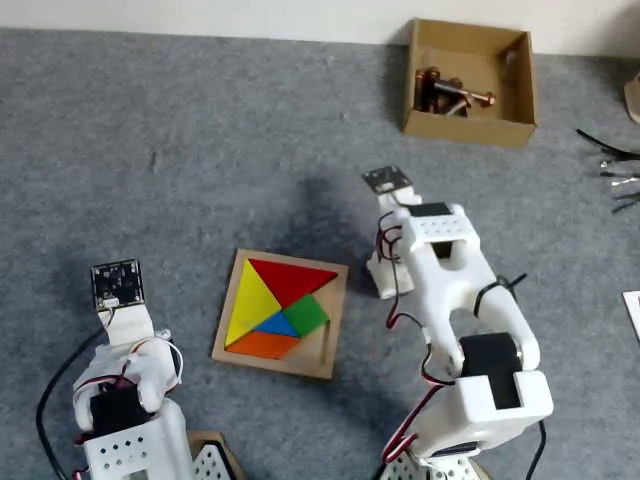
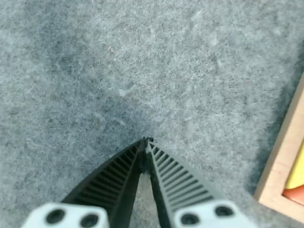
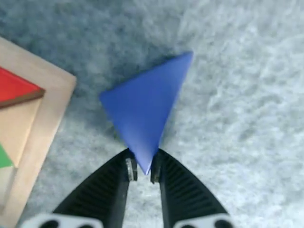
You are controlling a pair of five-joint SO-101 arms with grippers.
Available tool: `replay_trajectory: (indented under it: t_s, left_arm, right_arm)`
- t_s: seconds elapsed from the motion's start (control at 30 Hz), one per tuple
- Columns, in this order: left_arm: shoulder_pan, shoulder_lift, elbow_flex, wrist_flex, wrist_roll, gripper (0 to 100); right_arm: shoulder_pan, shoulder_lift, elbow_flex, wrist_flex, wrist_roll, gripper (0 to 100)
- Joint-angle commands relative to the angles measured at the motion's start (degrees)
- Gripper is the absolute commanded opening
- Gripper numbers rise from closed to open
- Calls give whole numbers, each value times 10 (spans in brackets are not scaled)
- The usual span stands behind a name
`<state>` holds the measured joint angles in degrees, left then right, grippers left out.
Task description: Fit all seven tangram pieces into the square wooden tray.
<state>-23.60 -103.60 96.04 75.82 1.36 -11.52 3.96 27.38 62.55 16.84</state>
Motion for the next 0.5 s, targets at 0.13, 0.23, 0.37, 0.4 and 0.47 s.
replay_trajectory:
  t_s: [0.13,0.23,0.37,0.4,0.47]
  left_arm:
    - [-7,-3,11,2,6,5]
    - [-7,-3,11,2,6,5]
    - [-7,-3,11,2,6,5]
    - [-7,-3,11,2,6,5]
    - [-7,-3,11,2,6,5]
  right_arm:
    - [10,-36,-87,76,-3,5]
    - [10,-36,-94,79,-3,5]
    - [10,-37,-109,93,-3,5]
    - [9,-37,-116,101,-3,5]
    - [9,-37,-129,112,-3,5]
